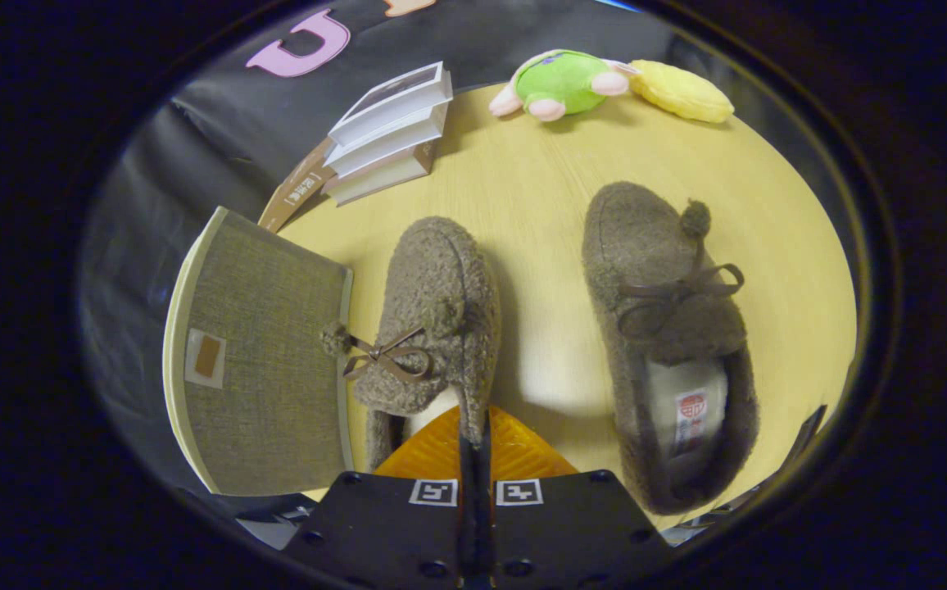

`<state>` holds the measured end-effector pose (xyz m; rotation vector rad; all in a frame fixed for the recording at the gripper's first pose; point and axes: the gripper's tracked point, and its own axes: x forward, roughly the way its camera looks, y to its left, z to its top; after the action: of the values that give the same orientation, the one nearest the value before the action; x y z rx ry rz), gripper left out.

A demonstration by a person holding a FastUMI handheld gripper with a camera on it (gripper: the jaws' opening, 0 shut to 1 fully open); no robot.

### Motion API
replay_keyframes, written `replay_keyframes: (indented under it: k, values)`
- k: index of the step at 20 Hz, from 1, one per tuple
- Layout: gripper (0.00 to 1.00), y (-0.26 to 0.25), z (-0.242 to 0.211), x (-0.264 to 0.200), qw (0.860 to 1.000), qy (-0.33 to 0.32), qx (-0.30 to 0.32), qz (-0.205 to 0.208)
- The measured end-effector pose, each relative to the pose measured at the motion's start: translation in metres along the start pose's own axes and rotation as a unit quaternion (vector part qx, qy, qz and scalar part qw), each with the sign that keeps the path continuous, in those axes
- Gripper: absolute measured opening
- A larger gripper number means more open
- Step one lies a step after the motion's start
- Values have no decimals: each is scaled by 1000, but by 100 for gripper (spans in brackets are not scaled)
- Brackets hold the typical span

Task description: Open the storage box then place both shoes into the box .Put the left shoe in first, then the right shoe, with the right side of both shoes facing outward in a uniform manner.

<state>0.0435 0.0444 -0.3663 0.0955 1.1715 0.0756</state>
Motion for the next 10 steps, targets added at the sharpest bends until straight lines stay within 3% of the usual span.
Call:
replay_keyframes:
  k: [10]
  values:
    - [3,26,9,-67,992,16,74,98]
